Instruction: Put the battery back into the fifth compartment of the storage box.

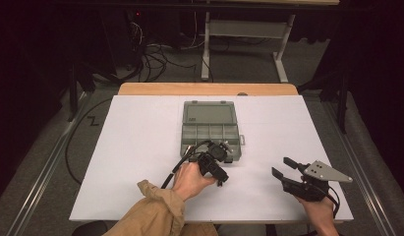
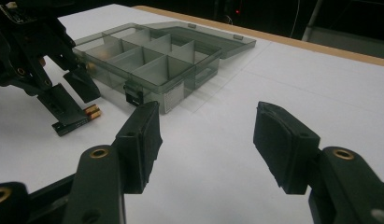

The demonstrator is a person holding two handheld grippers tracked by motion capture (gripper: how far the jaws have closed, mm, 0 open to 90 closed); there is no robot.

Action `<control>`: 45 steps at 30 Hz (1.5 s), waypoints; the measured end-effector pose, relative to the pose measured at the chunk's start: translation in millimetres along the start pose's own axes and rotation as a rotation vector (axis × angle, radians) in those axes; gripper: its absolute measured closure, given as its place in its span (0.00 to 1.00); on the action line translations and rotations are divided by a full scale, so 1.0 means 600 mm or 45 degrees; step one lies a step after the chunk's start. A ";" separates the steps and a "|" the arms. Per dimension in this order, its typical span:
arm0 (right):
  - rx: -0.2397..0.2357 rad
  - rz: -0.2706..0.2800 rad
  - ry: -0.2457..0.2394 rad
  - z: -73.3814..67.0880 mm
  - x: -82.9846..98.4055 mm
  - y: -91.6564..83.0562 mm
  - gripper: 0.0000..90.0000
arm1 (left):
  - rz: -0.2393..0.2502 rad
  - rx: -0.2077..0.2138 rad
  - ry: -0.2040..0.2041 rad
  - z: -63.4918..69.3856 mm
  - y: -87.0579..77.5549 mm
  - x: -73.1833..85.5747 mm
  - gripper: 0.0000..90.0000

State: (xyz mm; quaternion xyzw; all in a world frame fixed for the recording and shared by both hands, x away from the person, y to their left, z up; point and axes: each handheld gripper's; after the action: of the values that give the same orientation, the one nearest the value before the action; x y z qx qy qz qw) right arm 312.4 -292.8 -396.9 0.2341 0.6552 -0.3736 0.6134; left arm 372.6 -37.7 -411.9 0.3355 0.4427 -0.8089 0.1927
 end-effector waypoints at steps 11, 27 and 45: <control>0.001 0.001 -0.001 0.000 0.000 0.000 0.48 | -0.022 0.005 0.007 0.000 0.002 0.005 0.59; 0.002 0.005 -0.004 0.000 -0.001 -0.001 0.48 | -0.033 -0.020 0.044 -0.007 0.002 0.009 0.74; 0.001 0.005 -0.004 0.000 0.000 -0.001 0.48 | -0.072 -0.022 0.094 -0.013 -0.004 0.009 0.84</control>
State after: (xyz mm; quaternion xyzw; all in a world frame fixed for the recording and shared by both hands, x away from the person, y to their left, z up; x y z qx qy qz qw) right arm 312.1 -293.2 -396.5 0.2353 0.6537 -0.3731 0.6149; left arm 370.3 -29.8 -417.6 0.3508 0.4659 -0.7972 0.1560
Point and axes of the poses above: each handheld gripper's, and its own axes: y roughly forward along the jaws, x roughly out of its underside, z roughly to its right, and after that the axes turned 11 degrees about z, right-handed
